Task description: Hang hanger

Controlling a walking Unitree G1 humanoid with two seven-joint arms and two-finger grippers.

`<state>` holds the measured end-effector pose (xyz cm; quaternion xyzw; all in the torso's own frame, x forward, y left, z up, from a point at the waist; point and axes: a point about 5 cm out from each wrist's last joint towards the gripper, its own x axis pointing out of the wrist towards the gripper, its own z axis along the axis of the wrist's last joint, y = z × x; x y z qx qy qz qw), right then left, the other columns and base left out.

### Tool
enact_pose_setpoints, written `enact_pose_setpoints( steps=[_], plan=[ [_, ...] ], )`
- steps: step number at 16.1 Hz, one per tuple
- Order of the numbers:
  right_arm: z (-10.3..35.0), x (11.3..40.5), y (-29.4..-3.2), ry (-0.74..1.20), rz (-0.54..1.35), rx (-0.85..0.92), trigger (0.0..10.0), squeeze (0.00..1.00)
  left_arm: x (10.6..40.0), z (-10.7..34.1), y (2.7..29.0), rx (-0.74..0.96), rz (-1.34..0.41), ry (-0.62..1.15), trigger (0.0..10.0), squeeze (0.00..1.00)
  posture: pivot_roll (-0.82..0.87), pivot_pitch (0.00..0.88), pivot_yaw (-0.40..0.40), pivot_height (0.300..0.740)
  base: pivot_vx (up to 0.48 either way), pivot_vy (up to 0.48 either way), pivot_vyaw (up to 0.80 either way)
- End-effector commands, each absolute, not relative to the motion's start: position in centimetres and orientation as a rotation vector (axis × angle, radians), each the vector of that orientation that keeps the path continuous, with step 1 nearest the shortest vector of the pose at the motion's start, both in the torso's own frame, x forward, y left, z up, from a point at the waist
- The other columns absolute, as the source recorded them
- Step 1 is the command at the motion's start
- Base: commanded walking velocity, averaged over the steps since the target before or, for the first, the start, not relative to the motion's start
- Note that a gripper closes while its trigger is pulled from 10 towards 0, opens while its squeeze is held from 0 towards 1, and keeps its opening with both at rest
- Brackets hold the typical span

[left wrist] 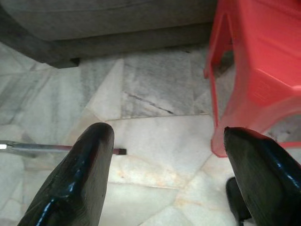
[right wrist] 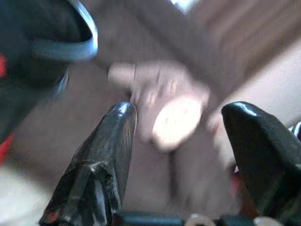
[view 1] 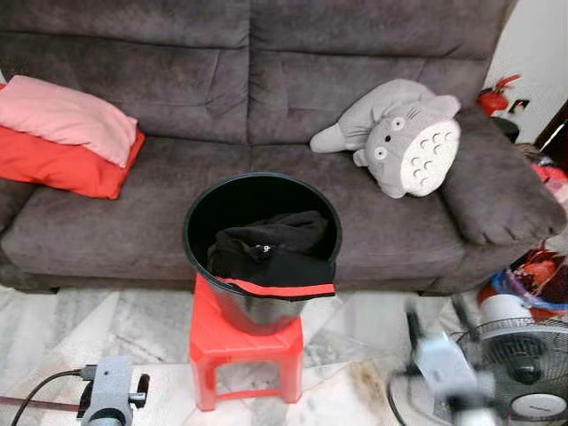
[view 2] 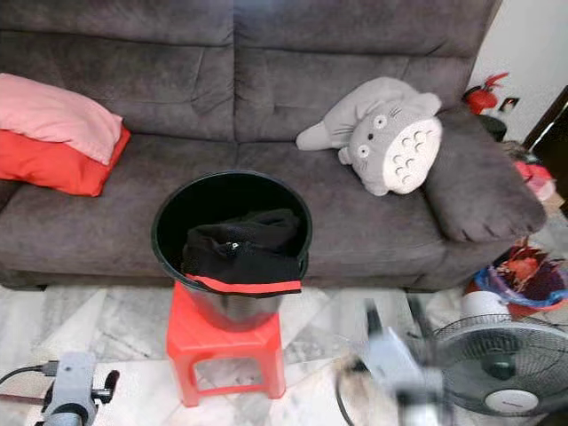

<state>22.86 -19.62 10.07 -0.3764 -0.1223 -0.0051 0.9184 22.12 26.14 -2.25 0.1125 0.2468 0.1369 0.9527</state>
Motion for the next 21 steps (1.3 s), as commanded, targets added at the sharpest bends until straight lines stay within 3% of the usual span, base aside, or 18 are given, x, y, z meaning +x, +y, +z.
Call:
enact_pose_setpoints(
  steps=[1, 2, 3, 4, 5, 6, 7, 8, 11, 13, 14, 15, 17, 18, 19, 20, 21],
  plan=[
    [11.4, 23.3, -18.6, -0.302, 0.081, -0.866, 10.0, 0.0, 21.5, -2.9, 26.0, 0.234, 0.27, 0.534, 10.0, 0.0, -0.11, 0.159, -0.031, 0.74, 0.0, 0.0, 0.0],
    [13.1, 24.2, -17.1, -0.396, 0.181, -0.931, 10.0, 0.0, 21.6, -3.0, 25.9, 0.232, 0.268, 0.537, 10.0, 0.0, -0.11, 0.166, -0.033, 0.74, 0.0, 0.0, 0.0],
    [14.8, 24.6, -15.0, -0.494, 0.325, -0.966, 10.0, 0.34, 21.7, -3.1, 25.8, 0.232, 0.266, 0.539, 10.0, 0.0, -0.11, 0.167, -0.032, 0.74, 0.0, 0.0, 0.0],
    [15.8, 24.4, -13.1, -0.55, 0.469, -1.003, 10.0, 0.46, 21.8, -3.1, 25.8, 0.228, 0.265, 0.539, 10.0, 0.0, -0.11, 0.173, -0.03, 0.74, 0.0, 0.0, 0.0],
    [16.4, 24.2, -12.0, -0.559, 0.576, -1.017, 10.0, 1.0, 21.8, -3.2, 25.7, 0.227, 0.263, 0.539, 10.0, 0.0, -0.11, 0.177, -0.031, 0.74, 0.0, 0.0, 0.0],
    [16.5, 24.1, -11.7, -0.542, 0.618, -1.019, 10.0, 1.0, 21.9, -3.2, 25.7, 0.227, 0.262, 0.539, 10.0, 0.0, -0.11, 0.179, -0.035, 0.74, 0.0, 0.0, 0.0],
    [16.3, 24.7, -11.8, -0.457, 0.634, -1.141, 10.0, 1.0, 21.9, -3.2, 25.7, 0.224, 0.261, 0.541, 10.0, 0.0, -0.11, 0.18, -0.037, 0.74, 0.0, 0.0, 0.0],
    [15.9, 26.4, -12.9, -0.31, 0.519, -1.234, 10.0, 1.0, 22.0, -3.2, 25.8, 0.22, 0.266, 0.547, 10.0, 0.0, -0.11, 0.182, -0.035, 0.74, 0.0, 0.0, 0.0],
    [17.8, 29.2, -10.9, -0.368, 0.499, -1.314, 10.0, 1.0, 22.3, -3.3, 25.4, 0.213, 0.249, 0.55, 10.0, 0.0, -0.12, 0.184, -0.017, 0.74, 0.0, 0.0, 0.0],
    [20.2, 30.3, -7.4, -0.494, 0.553, -1.226, 10.0, 1.0, 22.7, -3.1, 25.1, 0.218, 0.232, 0.545, 10.0, 0.0, -0.1, 0.18, -0.018, 0.74, 0.0, 0.0, 0.0],
    [20.5, 29.0, -4.1, -0.533, 0.753, -1.027, 10.0, 1.0, 23.0, -3.0, 25.1, 0.211, 0.236, 0.535, 10.0, 0.0, -0.09, 0.178, -0.02, 0.74, 0.0, 0.0, 0.0],
    [20.4, 28.6, -3.4, -0.519, 0.799, -1.005, 10.0, 1.0, 23.1, -2.9, 25.1, 0.209, 0.236, 0.534, 10.0, 0.0, -0.09, 0.18, -0.02, 0.74, 0.0, 0.0, 0.0],
    [19.5, 27.8, -2.9, -0.468, 0.894, -0.974, 10.0, 1.0, 23.2, -2.9, 24.9, 0.206, 0.233, 0.532, 10.0, 0.0, -0.09, 0.184, -0.019, 0.74, 0.0, 0.0, 0.0],
    [18.8, 25.9, -2.6, -0.423, 1.087, -0.904, 10.0, 1.0, 23.2, -3.0, 24.7, 0.204, 0.223, 0.535, 10.0, 0.0, -0.1, 0.192, -0.013, 0.74, 0.0, 0.0, 0.0],
    [18.8, 25.5, -2.7, -0.41, 1.123, -0.9, 10.0, 1.0, 23.2, -3.0, 24.6, 0.205, 0.215, 0.538, 10.0, 0.0, -0.1, 0.195, -0.013, 0.74, 0.0, 0.0, 0.0],
    [18.7, 25.6, -3.0, -0.398, 1.116, -0.915, 10.0, 1.0, 23.2, -3.0, 24.6, 0.205, 0.212, 0.539, 10.0, 0.0, -0.1, 0.195, -0.014, 0.74, 0.0, 0.0, 0.0],
    [18.9, 26.6, -4.2, -0.395, 0.983, -0.942, 10.0, 1.0, 23.3, -3.0, 24.6, 0.202, 0.215, 0.535, 10.0, 0.0, -0.11, 0.197, -0.014, 0.74, 0.0, 0.0, 0.0]
  ],
)
